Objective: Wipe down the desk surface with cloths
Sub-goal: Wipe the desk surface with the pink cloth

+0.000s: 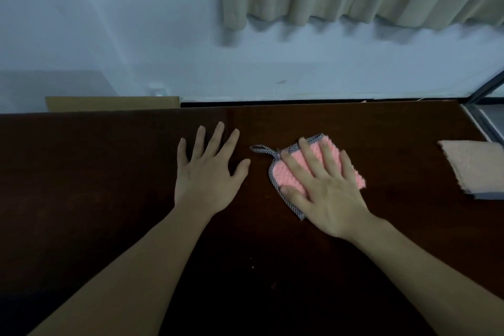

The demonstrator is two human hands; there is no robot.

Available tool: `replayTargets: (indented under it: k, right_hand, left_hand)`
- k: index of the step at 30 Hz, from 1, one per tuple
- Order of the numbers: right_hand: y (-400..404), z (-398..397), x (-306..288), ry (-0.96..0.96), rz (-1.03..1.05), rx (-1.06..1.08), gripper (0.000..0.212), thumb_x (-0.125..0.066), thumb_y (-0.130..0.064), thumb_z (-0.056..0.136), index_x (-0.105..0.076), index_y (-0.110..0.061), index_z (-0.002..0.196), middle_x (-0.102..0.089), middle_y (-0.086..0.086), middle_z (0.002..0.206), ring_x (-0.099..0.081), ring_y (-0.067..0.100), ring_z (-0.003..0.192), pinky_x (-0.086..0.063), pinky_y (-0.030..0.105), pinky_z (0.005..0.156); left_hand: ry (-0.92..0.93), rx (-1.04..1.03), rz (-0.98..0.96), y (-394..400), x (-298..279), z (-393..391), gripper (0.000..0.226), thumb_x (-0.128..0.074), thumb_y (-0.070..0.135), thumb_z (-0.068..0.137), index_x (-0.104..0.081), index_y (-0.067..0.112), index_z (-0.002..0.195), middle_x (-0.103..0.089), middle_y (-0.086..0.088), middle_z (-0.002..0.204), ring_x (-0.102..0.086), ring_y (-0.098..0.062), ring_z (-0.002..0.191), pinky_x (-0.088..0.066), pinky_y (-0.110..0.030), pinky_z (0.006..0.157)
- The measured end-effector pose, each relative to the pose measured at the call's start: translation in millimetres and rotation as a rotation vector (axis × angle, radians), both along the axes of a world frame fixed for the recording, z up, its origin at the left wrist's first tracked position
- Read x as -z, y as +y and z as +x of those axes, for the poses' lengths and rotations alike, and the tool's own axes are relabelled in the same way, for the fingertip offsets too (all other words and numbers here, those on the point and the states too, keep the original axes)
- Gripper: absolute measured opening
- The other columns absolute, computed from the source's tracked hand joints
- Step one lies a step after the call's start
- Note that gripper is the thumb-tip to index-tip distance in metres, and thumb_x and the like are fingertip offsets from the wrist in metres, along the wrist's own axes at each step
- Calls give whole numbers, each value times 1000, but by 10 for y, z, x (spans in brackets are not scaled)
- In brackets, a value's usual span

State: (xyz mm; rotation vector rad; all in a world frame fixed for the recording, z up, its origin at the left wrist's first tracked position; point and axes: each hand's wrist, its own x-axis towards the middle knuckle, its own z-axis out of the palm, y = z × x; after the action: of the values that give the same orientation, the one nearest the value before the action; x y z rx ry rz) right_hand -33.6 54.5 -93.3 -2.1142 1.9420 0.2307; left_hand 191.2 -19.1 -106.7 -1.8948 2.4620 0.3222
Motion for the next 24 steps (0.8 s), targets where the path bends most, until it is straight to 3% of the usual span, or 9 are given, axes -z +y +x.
replayTargets:
  k: [5,9,12,15,20,24]
  right_hand:
    - [-294,-23,64,51,-36,75,72,10,-80,82,24,-55,149,35,-9,160,28,31,151,16,57,120]
    - [-961,-29,85,56,-42,195,68,-13,-73,98,8,-49,158,22,-5,168,20,34,154,11,60,121]
    - [-1228,42,87,25,-43,249,67,-17,-71,99,2,-49,159,15,-5,170,17,34,155,11,60,121]
    - [-1064,132,75,22,-44,253,67,-14,-71,99,6,-48,159,17,-3,169,19,35,154,11,61,121]
    - [-258,259,43,59,-28,132,74,15,-78,80,26,-53,149,32,-6,163,28,32,151,13,58,122]
    - [-88,188,29,82,-19,99,73,15,-80,78,29,-56,146,36,-10,159,30,28,150,17,53,120]
  left_hand:
    - [6,23,15,-10,-15,20,68,-12,68,99,6,41,159,15,6,169,17,-24,155,7,-56,123]
    - [27,30,5,-8,-6,17,68,-13,68,100,4,41,159,14,6,169,17,-25,154,9,-56,123]
    - [29,36,7,-8,-11,22,68,-13,67,100,3,40,160,13,5,169,17,-26,155,8,-58,123]
    - [34,48,5,-6,-12,23,67,-14,67,100,3,40,160,12,5,169,17,-27,155,7,-58,123]
    - [39,46,8,-24,-10,14,68,-14,67,100,4,39,160,13,4,169,16,-28,155,6,-59,123]
    - [39,44,1,-1,-11,7,68,-14,67,100,3,39,160,12,3,169,16,-28,155,6,-60,123]
